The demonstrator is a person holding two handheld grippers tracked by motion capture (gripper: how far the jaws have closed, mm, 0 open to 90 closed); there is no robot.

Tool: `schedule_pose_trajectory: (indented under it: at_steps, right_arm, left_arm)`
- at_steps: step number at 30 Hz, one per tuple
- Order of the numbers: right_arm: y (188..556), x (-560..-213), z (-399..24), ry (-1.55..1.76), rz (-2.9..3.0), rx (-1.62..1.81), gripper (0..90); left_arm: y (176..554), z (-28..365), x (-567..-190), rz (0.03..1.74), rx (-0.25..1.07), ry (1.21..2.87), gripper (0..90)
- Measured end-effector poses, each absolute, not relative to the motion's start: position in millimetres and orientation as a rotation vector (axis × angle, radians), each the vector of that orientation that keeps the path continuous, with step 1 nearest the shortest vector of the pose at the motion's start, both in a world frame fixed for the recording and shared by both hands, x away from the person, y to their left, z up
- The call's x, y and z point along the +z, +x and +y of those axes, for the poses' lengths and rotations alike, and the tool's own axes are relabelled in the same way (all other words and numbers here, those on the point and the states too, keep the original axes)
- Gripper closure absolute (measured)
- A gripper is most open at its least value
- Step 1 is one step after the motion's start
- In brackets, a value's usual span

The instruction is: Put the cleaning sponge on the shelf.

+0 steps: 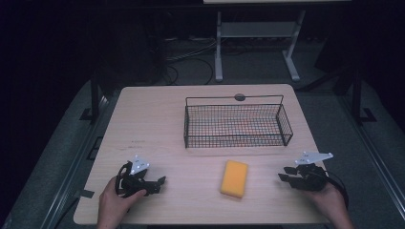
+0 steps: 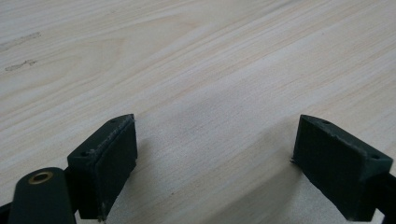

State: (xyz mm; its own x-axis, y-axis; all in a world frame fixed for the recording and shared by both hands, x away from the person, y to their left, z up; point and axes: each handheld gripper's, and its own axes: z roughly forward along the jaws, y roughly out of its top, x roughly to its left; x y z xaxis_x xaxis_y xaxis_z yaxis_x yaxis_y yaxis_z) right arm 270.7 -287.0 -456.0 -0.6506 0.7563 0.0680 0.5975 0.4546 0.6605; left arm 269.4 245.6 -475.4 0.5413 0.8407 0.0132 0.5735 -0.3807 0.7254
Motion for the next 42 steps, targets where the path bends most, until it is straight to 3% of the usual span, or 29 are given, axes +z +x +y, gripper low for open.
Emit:
schedule_pose_trajectory:
  at_steps: [1,3,5,42]
  right_arm:
    - [270.9,-453.6,-286.3,1.163,2.485,0.987,74.8]
    - [271.1,-452.2,-286.0,1.158,2.491,0.992,78.1]
    - [272.0,-448.6,-284.9,1.145,2.508,1.0,89.1]
    - [298.0,-435.8,-224.9,0.969,2.689,0.991,89.8]
  left_arm:
    - [269.3,245.6,-475.4,1.137,0.505,2.099,12.7]
    - [269.3,245.6,-475.4,1.137,0.505,2.099,12.7]
    - [269.3,245.6,-475.5,1.137,0.505,2.098,12.7]
    - [269.0,245.5,-475.2,1.14,0.503,2.1,12.8]
